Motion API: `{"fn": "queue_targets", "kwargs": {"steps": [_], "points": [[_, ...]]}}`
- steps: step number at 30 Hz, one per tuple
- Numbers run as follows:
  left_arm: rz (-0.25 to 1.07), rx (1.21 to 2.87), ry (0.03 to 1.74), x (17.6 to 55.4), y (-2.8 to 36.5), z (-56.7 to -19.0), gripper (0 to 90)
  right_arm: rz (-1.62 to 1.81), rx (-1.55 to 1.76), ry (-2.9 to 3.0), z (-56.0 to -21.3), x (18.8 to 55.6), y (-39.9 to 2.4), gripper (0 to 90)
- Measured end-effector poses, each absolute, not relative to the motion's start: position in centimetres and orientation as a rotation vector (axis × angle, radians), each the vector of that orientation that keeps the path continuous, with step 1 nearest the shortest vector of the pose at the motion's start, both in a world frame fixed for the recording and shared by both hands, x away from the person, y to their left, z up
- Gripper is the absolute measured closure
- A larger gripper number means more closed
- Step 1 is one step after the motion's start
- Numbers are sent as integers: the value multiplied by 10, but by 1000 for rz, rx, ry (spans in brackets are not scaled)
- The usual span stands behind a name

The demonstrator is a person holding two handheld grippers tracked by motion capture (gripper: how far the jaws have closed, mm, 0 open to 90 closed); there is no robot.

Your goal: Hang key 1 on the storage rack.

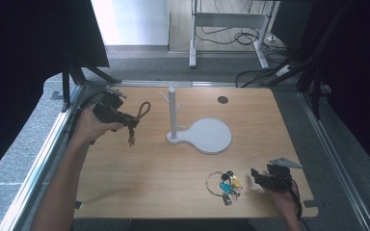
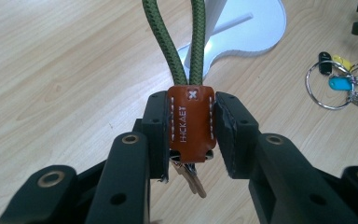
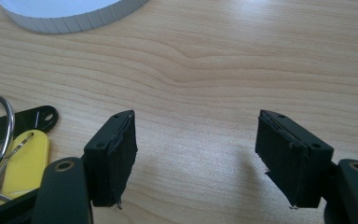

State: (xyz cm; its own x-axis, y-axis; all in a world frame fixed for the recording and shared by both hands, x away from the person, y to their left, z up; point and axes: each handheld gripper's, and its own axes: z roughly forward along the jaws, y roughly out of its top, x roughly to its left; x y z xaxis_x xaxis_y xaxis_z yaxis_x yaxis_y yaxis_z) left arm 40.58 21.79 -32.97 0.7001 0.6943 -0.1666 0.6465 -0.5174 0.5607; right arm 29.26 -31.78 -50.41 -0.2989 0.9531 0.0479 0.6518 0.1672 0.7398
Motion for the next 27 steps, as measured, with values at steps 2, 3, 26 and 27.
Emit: {"fn": "queue_targets", "kwargs": {"steps": [2,3,26,27], "points": [[99,2297,1021,407,217,-329,673,937,1516,2020,-504,293,-318,297],[92,2302,1011,408,217,-328,673,936,1519,2020,-504,293,-318,297],[80,2306,976,436,199,-310,673,935,1525,2009,-503,292,-321,298],[80,2306,976,436,199,-310,673,935,1525,2009,-503,292,-321,298]]}}
